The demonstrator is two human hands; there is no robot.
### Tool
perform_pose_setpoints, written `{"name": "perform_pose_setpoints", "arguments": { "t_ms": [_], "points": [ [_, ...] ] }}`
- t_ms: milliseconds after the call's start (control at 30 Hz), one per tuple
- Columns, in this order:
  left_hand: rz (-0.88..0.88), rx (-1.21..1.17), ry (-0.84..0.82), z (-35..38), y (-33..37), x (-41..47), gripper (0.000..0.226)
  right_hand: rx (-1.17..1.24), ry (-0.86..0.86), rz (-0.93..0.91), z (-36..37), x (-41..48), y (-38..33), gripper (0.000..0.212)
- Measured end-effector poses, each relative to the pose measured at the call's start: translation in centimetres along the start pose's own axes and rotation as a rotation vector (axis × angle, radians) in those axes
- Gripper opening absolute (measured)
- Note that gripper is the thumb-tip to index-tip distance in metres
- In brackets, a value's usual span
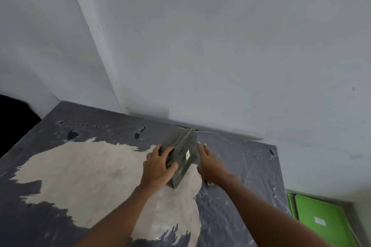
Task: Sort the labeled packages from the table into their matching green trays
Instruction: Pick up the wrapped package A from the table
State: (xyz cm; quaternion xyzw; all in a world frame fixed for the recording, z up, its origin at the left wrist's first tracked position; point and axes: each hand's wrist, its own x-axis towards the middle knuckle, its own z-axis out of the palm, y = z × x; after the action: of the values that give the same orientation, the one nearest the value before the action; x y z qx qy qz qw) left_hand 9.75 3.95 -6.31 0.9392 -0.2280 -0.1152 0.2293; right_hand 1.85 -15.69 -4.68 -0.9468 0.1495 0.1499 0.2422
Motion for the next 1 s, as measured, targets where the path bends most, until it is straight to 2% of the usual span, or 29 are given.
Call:
{"name": "perform_pose_setpoints", "arguments": {
  "t_ms": [200,300,400,733,867,1000],
  "points": [
    [0.021,-0.455,-0.176,-4.5,-0.9,1.2,0.035,-0.258,0.027,-0.215,0.1,-0.1,0.1,0.136],
    [-0.002,-0.588,-0.24,-5.5,-0.3,0.9,0.033,-0.316,0.083,-0.253,0.4,-0.9,0.2,0.141],
    [0.01,-0.653,-0.29,-5.7,0.1,0.4,0.035,-0.314,0.142,-0.281,0.3,-1.9,0.7,0.131],
    [0.043,-0.603,-0.345,-4.9,1.3,-0.1,0.034,-0.365,0.236,-0.374,-0.8,-4.3,2.1,0.12],
    [0.125,-0.408,-0.384,-4.7,1.9,-0.2,0.034,-0.42,0.235,-0.361,-0.4,-4.6,2.7,0.121],
    [0.197,-0.195,-0.38,-3.3,3.1,-0.6,0.051,-0.463,0.204,-0.339,-0.1,-4.7,3.1,0.12]
  ]
}}
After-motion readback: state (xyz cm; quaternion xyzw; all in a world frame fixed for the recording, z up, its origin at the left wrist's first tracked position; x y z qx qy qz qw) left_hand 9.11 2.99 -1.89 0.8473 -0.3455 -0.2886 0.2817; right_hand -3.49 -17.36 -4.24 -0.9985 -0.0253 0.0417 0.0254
